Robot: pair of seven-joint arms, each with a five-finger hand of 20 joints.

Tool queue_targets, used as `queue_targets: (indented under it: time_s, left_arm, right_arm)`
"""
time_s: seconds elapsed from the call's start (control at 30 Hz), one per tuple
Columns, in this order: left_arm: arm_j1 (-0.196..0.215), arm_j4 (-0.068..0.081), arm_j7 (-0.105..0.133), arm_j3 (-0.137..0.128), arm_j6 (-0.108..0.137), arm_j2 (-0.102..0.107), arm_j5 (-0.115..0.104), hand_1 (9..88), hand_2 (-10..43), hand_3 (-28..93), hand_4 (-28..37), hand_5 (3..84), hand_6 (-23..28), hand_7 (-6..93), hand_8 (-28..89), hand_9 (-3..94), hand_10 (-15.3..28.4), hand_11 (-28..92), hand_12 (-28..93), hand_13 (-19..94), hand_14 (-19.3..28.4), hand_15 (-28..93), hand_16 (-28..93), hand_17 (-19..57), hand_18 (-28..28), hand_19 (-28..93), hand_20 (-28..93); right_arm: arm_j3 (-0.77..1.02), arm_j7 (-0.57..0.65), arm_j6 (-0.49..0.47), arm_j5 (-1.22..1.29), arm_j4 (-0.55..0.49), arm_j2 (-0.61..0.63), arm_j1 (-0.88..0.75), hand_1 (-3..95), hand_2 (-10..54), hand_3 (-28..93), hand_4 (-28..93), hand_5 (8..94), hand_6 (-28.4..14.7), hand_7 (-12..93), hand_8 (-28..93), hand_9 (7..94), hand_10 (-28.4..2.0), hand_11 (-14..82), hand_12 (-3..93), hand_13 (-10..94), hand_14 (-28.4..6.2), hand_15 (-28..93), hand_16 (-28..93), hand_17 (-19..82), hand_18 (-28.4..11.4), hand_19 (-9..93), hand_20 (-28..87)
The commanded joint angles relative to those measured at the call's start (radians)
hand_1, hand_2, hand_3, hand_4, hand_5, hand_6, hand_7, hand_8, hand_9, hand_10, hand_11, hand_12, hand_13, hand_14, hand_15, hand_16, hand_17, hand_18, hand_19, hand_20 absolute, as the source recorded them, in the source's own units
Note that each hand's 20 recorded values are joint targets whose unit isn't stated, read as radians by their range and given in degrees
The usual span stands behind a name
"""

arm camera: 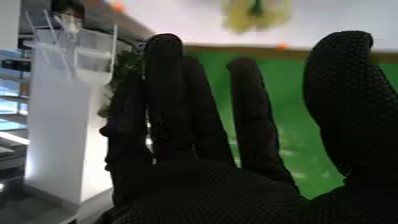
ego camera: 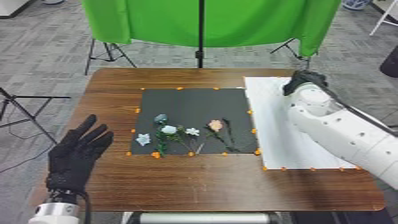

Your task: Arrange flowers

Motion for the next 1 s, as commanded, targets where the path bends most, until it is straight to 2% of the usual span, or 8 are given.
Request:
queue_targets:
  time_s: [0.03, 0.23, 0.37, 0.47, 0.7, 0.8, 0.9, 1.0]
  left_arm:
    - [-0.001, 0.012, -0.006, -0.005, -0.009, -0.007, 0.001, 22.8, 6.6, 79, -27.8, 38.5, 9.2, 10.3, -9, 35.5, 20.4, 21, 10, 24, 28.1, 49, -9, -9.2, 28.4, 58, 6]
    - [-0.021, 0.019, 0.003, 0.017, -0.007, 0.017, -0.013, 22.8, 6.6, 79, -27.7, 38.5, 9.2, 10.3, -9, 35.4, 20.3, 21, 10, 24, 28.2, 49, -9, -9.2, 28.4, 58, 6]
    - [-0.017, 0.018, -0.011, 0.009, -0.010, 0.009, -0.007, 22.7, 6.5, 79, -27.7, 38.5, 9.2, 10.4, -9, 35.4, 20.3, 21, 10, 24, 28.2, 49, -9, -9.2, 28.4, 58, 6]
    - [-0.006, 0.015, -0.007, 0.005, -0.007, 0.010, -0.010, 22.8, 6.6, 79, -27.7, 38.5, 9.2, 10.4, -9, 35.4, 20.3, 21, 10, 24, 28.1, 49, -9, -9.2, 28.4, 58, 6]
    - [0.009, 0.012, 0.000, -0.004, -0.003, 0.024, -0.017, 22.7, 6.5, 79, -27.7, 38.4, 9.1, 10.4, -9, 35.4, 20.3, 21, 10, 24, 28.1, 49, -9, -9.2, 28.4, 58, 6]
    - [0.011, 0.013, -0.007, -0.004, -0.007, 0.008, -0.017, 22.8, 6.6, 79, -27.8, 38.4, 9.1, 10.4, -9, 35.4, 20.4, 21, 10, 24, 28.1, 49, -9, -9.3, 28.4, 58, 6]
    - [0.011, 0.014, -0.005, -0.001, -0.009, 0.017, -0.018, 22.8, 6.6, 79, -27.7, 38.5, 9.2, 10.3, -9, 35.5, 20.3, 22, 10, 24, 28.1, 49, -9, -9.3, 28.4, 58, 6]
    - [0.007, 0.014, -0.028, -0.013, -0.023, -0.004, 0.003, 22.7, 6.6, 79, -27.7, 38.5, 9.2, 10.3, -9, 35.5, 20.3, 21, 10, 24, 28.2, 49, -9, -9.2, 28.4, 58, 6]
  right_arm:
    - [-0.042, 0.005, -0.042, -0.058, 0.017, -0.018, 0.009, 32.4, -9.5, 80, -28, 41.2, 4.8, 14, -14, 47.8, -15.1, 16.2, 13.3, 45, -13.5, 65, 7, 17, -20.6, 79, 44]
    - [-0.025, 0.022, -0.104, -0.059, 0.026, -0.019, -0.023, 37.9, -9.5, 79, -28, 53.1, 6.9, 16, -15, 58.8, -11.0, 17.2, 13.0, 55, -10.4, 61, 8, 20, -20.9, 79, 44]
    - [-0.053, -0.013, -0.004, -0.101, 0.015, 0.013, -0.054, 53.5, -9.5, 65, -28, 76.6, 6.3, 16, -5, 81.6, -5.3, 8.9, 23.9, 71, -2.5, 50, 25, 28, -18.1, 84, 43]
    - [-0.075, -0.035, 0.063, -0.144, 0.011, 0.030, -0.062, 60.7, -9.5, 60, -28, 86.2, 5.5, 16, -1, 91.5, -3.8, 7.0, 29.0, 80, 0.1, 47, 30, 34, -15.9, 87, 42]
    - [-0.122, 0.024, 0.291, -0.154, -0.102, 0.086, -0.045, 61.6, -9.5, 62, -28, 88.6, 4.0, 16, 1, 93.6, -4.1, 10.2, 29.9, 83, 0.4, 47, 32, 36, -15.5, 88, 41]
    - [-0.137, 0.073, 0.394, -0.148, -0.189, 0.083, -0.048, 61.0, -9.5, 63, -28, 88.6, 3.8, 16, 1, 93.7, -4.3, 11.5, 29.5, 83, 0.3, 48, 32, 36, -15.7, 89, 41]
    - [-0.097, 0.028, 0.389, -0.169, -0.294, 0.090, -0.107, 59.5, -9.5, 66, -28, 88.7, 3.3, 16, 2, 93.7, -4.2, 12.1, 29.6, 83, 0.0, 48, 31, 37, -16.4, 90, 41]
    - [-0.059, 0.005, 0.383, -0.156, -0.398, 0.094, -0.178, 58.6, -9.5, 68, -28, 88.5, 3.0, 16, 2, 93.7, -4.6, 12.1, 30.3, 82, -0.4, 50, 31, 36, -16.8, 90, 41]
